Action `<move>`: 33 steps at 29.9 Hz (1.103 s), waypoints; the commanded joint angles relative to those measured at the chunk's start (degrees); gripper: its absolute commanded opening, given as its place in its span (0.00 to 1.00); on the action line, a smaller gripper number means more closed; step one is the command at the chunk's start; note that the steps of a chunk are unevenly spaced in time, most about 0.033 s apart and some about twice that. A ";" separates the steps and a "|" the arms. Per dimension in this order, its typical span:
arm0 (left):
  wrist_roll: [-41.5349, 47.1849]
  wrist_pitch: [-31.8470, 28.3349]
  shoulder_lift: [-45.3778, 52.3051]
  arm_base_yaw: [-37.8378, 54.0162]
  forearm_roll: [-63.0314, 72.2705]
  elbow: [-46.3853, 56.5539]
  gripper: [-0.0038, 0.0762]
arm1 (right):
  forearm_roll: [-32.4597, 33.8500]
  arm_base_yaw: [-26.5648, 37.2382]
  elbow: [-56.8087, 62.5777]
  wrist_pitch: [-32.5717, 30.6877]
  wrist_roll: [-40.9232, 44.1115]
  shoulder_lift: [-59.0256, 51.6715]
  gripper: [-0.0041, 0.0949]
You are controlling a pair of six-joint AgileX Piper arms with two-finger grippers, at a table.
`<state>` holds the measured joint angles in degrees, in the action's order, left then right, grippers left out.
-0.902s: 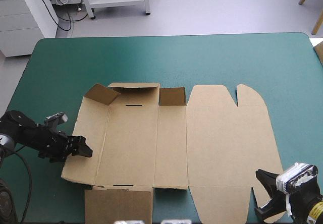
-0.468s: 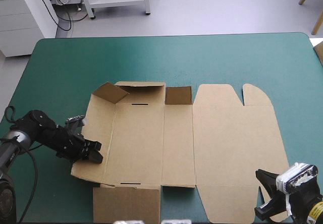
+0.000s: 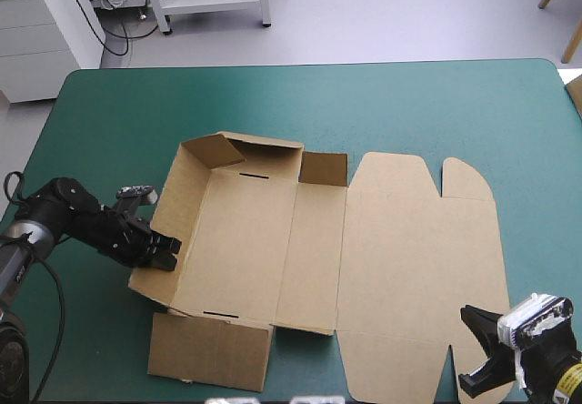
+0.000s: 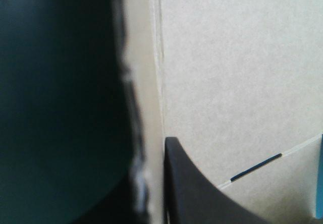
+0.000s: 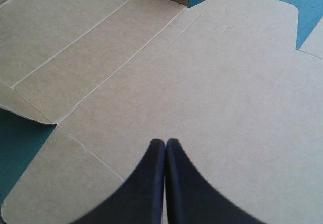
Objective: Fold the box
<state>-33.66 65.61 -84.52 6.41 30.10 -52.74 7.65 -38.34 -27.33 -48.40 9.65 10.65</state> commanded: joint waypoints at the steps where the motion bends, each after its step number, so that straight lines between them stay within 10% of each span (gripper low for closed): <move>1: 0.42 -1.35 1.52 -3.88 -5.39 -5.88 0.04 | 0.84 0.31 -1.26 4.19 -0.07 0.67 0.02; 33: 10.87 -25.51 -2.41 -52.45 -73.81 -27.29 0.04 | 0.84 0.31 -1.26 4.19 0.96 0.67 0.02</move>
<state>-24.98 45.27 -89.27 -42.48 -37.43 -77.98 7.65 -38.34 -27.33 -48.40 10.53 10.65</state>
